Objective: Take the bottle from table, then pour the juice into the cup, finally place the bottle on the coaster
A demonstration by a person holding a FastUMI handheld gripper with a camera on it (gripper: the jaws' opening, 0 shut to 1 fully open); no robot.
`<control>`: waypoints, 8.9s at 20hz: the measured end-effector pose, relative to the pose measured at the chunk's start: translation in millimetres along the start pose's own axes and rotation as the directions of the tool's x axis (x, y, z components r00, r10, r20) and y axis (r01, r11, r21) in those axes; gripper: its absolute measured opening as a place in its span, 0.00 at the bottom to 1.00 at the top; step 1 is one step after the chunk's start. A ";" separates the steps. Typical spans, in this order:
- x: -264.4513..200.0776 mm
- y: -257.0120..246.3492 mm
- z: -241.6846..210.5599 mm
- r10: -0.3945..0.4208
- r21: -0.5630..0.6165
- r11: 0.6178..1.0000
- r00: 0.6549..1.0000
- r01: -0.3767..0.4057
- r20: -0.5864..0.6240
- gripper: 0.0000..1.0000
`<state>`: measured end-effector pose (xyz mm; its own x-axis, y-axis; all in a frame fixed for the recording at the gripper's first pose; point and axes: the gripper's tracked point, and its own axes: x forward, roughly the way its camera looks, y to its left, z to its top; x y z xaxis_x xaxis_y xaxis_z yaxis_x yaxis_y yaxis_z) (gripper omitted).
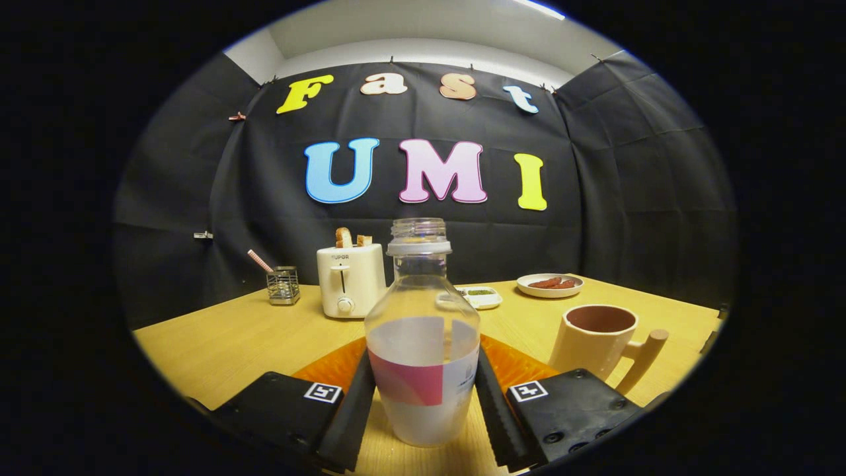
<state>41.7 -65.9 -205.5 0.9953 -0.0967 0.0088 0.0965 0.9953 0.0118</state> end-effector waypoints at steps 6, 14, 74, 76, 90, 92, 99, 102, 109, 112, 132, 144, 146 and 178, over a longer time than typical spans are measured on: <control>1.6 21.4 67.2 0.021 -0.017 1.000 0.999 -0.022 -0.048 0.75; -16.6 35.6 120.6 0.034 0.051 0.998 0.998 -0.031 -0.060 0.74; -1.7 -58.3 46.9 0.232 0.960 -0.152 0.952 0.237 -0.198 0.75; -0.1 -59.3 46.5 0.234 0.957 -0.162 0.952 0.239 -0.198 0.75; 4.2 -64.8 59.8 0.231 0.932 -0.268 0.955 0.245 -0.185 0.75; 3.0 -66.3 63.6 0.231 0.926 -0.287 0.956 0.244 -0.180 0.75; 1.8 -61.8 66.7 0.240 0.895 -0.356 0.952 0.270 -0.192 0.75; 0.7 -61.5 73.1 0.252 0.883 -0.378 0.948 0.280 -0.193 0.75; 10.7 -58.1 85.8 0.271 0.869 -0.413 0.948 0.273 -0.169 0.75; 11.2 -60.4 86.7 0.262 0.857 -0.439 0.951 0.269 -0.164 0.75; 14.9 -84.1 111.0 0.174 0.768 -0.603 0.976 0.213 -0.134 0.75; 22.3 -117.2 133.0 0.033 0.588 -0.801 0.989 0.110 -0.141 0.75; 24.1 -117.3 134.5 0.023 0.571 -0.814 0.988 0.105 -0.150 0.75; 18.7 -82.6 95.0 -0.137 0.950 0.147 0.957 0.276 -0.257 0.75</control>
<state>51.4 -151.0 -111.3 0.9417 -0.2256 -0.2497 0.2791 0.1089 0.9541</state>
